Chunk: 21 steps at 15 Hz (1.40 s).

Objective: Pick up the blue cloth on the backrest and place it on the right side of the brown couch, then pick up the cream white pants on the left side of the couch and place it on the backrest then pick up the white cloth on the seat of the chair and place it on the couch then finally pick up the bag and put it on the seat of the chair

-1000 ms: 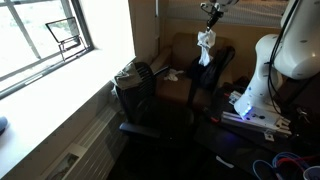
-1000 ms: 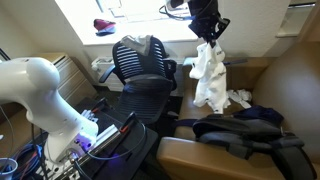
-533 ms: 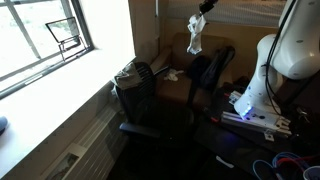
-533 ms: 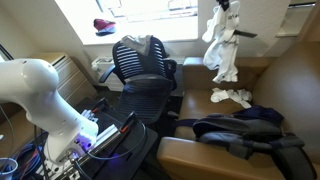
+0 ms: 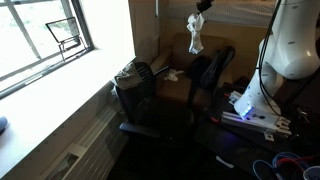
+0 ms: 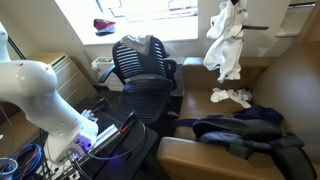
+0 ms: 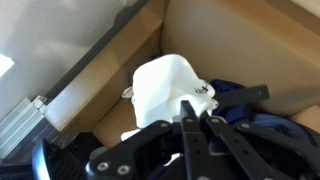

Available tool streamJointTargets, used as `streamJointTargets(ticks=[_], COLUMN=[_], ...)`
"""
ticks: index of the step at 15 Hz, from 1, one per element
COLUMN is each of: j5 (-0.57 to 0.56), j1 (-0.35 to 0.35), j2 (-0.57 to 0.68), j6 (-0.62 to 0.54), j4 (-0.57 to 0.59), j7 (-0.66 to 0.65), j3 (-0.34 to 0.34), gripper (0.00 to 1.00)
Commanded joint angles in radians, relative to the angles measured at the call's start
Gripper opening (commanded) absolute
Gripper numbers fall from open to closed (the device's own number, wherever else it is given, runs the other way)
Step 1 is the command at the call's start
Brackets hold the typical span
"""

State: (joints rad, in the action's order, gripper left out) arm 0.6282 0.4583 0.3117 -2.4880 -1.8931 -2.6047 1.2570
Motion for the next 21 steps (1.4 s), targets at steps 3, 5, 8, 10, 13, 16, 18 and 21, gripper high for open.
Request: streamJointTargets(ticks=[3,5,8,10,13,16,18,21], j5=[0.038,0.251,0.294,0.370,0.181,0.068,-0.014,-0.219], j1=[-0.061,-0.111,-0.093,-0.134,-0.195,-0.185,-0.162,-0.100], j2=[0.014,0.132,0.104,0.177,0.114,0.145,0.127,0.137], j6=[0.090,0.110,0.077,0.100,0.125,0.211,0.242,0.245], j4=[0.052,0.120,0.093,0.133,0.105,0.032,-0.048,-0.127], j7=[0.001,0.001,0.006,0.007,0.008,0.080,0.122,0.104], j3=[-0.040,-0.015,0.000,0.017,-0.073,-0.027,-0.002,0.061], gripper=[0.37,0.51,0.48,0.63,0.92,1.00,1.00,1.00])
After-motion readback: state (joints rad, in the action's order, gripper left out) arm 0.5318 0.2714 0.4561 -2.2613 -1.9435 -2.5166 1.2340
